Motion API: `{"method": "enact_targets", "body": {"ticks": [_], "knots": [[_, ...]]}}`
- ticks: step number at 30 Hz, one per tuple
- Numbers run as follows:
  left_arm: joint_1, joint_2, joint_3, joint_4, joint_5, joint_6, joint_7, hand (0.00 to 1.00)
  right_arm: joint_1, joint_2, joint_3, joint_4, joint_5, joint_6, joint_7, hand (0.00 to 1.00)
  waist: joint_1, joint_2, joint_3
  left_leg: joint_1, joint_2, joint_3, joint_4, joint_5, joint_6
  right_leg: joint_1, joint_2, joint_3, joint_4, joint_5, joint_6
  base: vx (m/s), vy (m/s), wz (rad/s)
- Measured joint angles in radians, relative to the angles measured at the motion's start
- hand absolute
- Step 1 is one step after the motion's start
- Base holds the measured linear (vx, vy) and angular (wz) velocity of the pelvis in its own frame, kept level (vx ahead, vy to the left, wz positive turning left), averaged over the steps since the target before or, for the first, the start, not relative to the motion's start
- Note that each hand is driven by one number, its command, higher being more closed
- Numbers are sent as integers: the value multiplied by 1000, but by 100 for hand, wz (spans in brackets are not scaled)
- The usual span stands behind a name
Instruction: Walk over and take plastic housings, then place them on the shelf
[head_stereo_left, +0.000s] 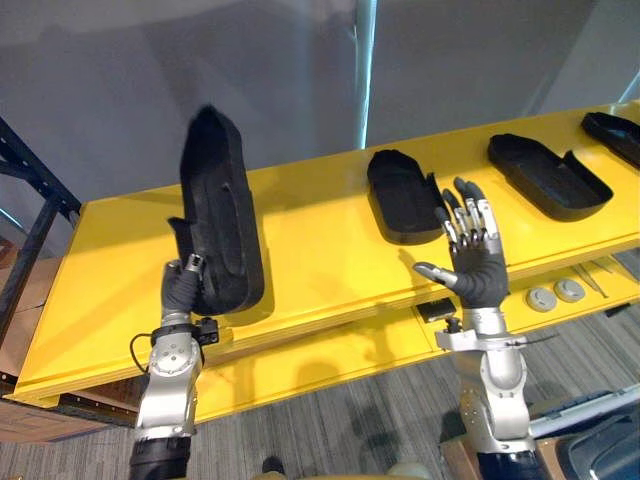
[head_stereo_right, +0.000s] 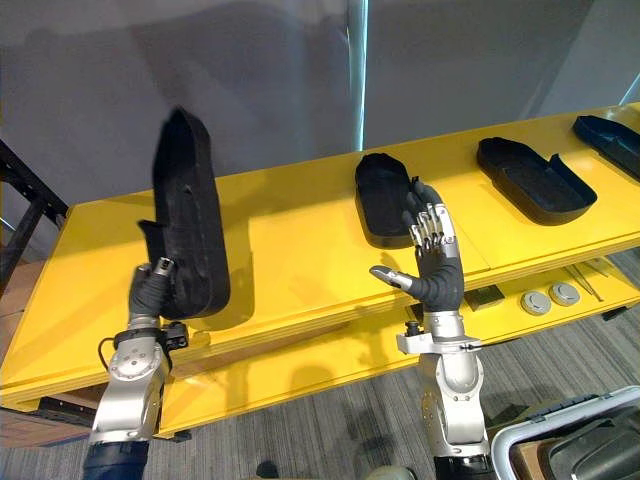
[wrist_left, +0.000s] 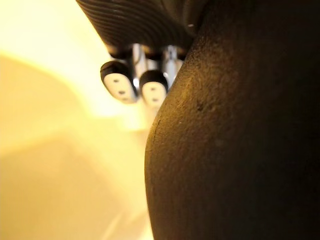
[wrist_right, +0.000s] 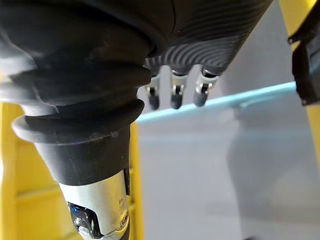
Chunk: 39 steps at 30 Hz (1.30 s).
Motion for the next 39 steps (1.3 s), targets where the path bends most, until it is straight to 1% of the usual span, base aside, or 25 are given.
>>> {"method": "enact_targets", "body": {"ticks": [2,4,5,8,10,12,14,16,17,20,22,23,26,30,32,33,36,39], "knots": [[-16,-1,-14,26,0,28,0,100,-7,0,23,-8,1,10,3,0,-4,1,1,-14,1,0,-1,5,2,-9,2,-1,-10,0,0,-98,-6,1],[-47,-1,-16,45,1,42,6,100,-10,-2,36,-8,-1,17,10,0,-9,7,2,-30,8,-1,-1,18,3,-25,9,-1,-8,1,0,-80,-16,1],[-70,-1,-16,67,1,47,8,100,-14,-5,40,-6,-1,21,17,0,-9,11,2,-32,13,1,-1,24,-3,-32,14,1,-6,3,-4,-89,-24,-1],[-176,12,-18,188,1,57,27,100,-24,-18,40,-6,0,26,24,0,-21,13,1,-32,22,2,-1,35,-5,-36,23,2,-5,6,-8,-68,-16,-5],[-242,40,-29,267,0,65,27,100,-24,-27,41,-5,1,26,39,0,-29,15,1,-34,24,9,-1,37,-6,-47,25,8,-2,7,-8,-53,-3,-11],[-327,90,-39,361,0,87,27,100,-25,-40,57,-4,18,26,48,0,-46,19,1,-46,25,26,-1,44,-4,-73,26,31,2,16,-7,-30,9,-21],[-375,107,-39,416,1,100,28,100,-25,-40,62,1,24,26,57,0,-57,19,1,-45,24,32,0,45,-4,-79,27,42,6,18,-6,-10,5,-15],[-413,115,-37,457,6,102,28,100,-26,-41,63,4,34,26,64,0,-63,20,1,-44,25,34,3,47,-4,-85,28,50,11,18,-6,-9,-4,-7],[-440,121,-37,484,12,109,29,100,-26,-45,69,6,39,26,64,0,-69,24,4,-44,25,36,4,47,-4,-87,29,52,13,18,-6,-21,-7,-6],[-520,144,-38,599,52,141,27,100,-29,-72,90,8,41,30,66,0,-78,33,8,-44,29,44,3,47,-4,-92,31,59,14,18,-6,-38,-9,-8],[-549,170,-38,649,67,167,26,100,-35,-86,100,8,47,35,68,0,-80,33,8,-44,34,57,3,48,-5,-104,36,77,17,18,-6,-33,-12,-17],[-566,183,-38,685,85,179,26,100,-38,-91,100,8,52,36,69,0,-85,33,8,-44,35,60,3,48,-5,-106,38,81,18,18,-6,-12,-11,-8],[-584,215,-37,727,92,207,16,100,-40,-97,99,-3,87,49,83,0,-100,35,9,-45,36,61,4,48,-5,-111,38,83,25,18,-7,0,0,0],[-612,230,-37,768,96,219,-14,100,-42,-106,100,-19,87,53,100,0,-100,41,13,-47,36,64,4,47,-5,-119,38,86,31,16,-8,-8,-5,-2],[-627,230,-37,781,126,220,-27,100,-49,-108,100,-20,86,53,106,0,-100,43,23,-46,36,63,4,47,-5,-121,38,86,38,14,-9,0,0,0],[-638,231,-37,782,135,221,-30,0,-58,-111,101,-22,86,53,106,0,-100,45,36,-46,36,62,4,48,-5,-123,38,86,43,13,-10,0,0,0],[-650,231,-36,782,169,221,-46,0,-70,-114,101,-22,86,54,106,0,-100,52,52,-47,36,62,4,47,-5,-126,38,86,49,10,-9,-11,-3,0],[-666,240,-36,783,169,212,-47,0,-70,-116,108,-22,86,55,105,0,-102,54,53,-56,37,61,4,48,-6,-143,38,86,68,-1,-11,2,-14,2]]}}
